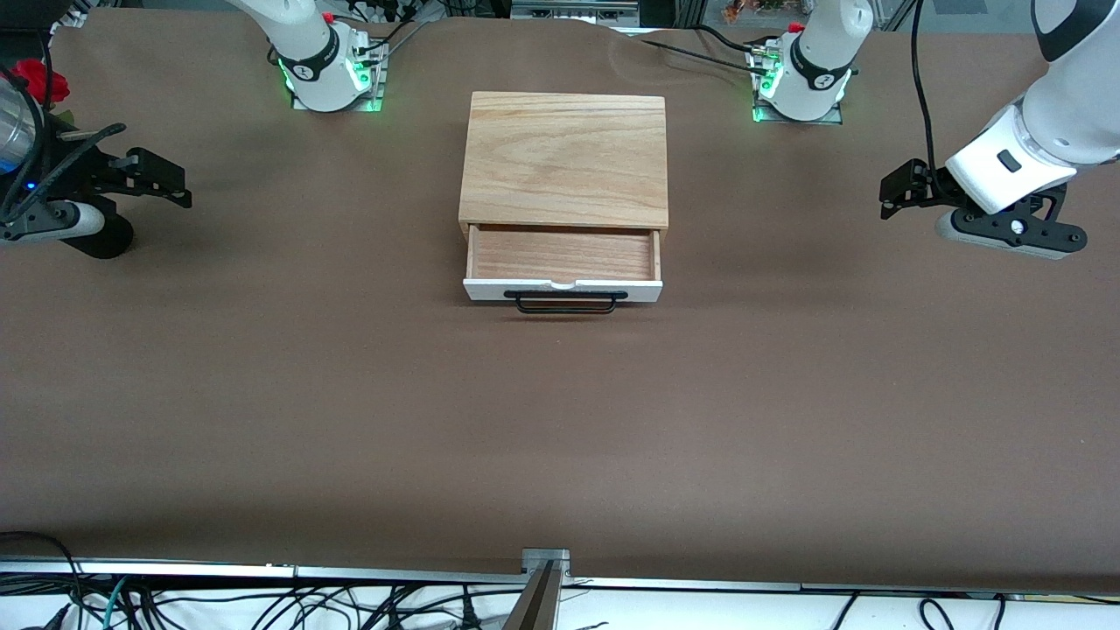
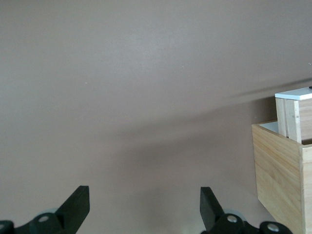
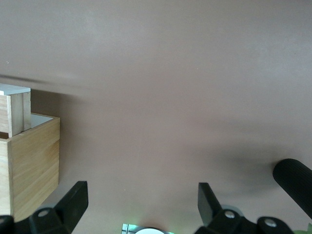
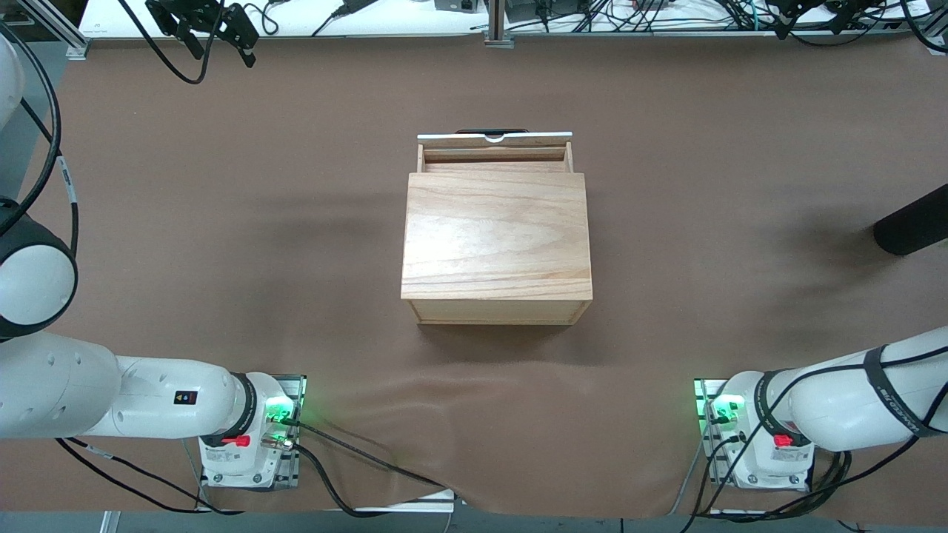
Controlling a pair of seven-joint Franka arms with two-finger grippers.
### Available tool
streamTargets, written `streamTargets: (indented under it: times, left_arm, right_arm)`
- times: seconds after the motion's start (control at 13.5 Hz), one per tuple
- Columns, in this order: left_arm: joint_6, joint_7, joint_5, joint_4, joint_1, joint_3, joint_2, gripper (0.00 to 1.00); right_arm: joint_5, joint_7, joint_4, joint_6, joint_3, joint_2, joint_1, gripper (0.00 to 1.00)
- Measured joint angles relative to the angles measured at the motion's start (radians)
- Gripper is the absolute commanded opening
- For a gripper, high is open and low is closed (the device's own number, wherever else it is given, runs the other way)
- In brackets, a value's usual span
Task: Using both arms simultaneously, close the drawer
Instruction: 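Move the right gripper and the left gripper toward the drawer front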
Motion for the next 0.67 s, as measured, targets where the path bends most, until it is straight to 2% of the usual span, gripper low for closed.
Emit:
streamTargets:
  times: [0.15, 0.37, 0.52, 0.67]
  left_arm:
    - [0.0, 0.0, 0.0, 0.0, 0.0, 0.0, 0.0, 1.0]
    - [0.0, 0.001, -0.03, 0.0, -0.001, -0.001, 0.002, 1.0]
    - [-0.001, 0.001, -0.168, -0.002, -0.004, -0.003, 0.028, 1.0]
    - [0.016, 0.002, -0.297, -0.004, -0.019, -0.007, 0.11, 1.0]
  right_arm:
    - [0.036, 0.0, -0.004, 0.0, 0.004, 0.015, 0.003, 1.0]
    - [0.198, 0.0, -0.016, 0.039, 0.012, 0.092, 0.014, 1.0]
    - [0.277, 0.0, -0.018, 0.116, 0.02, 0.178, 0.041, 1.0]
    - [0.347, 0.012, -0.019, 0.201, 0.025, 0.263, 0.091, 1.0]
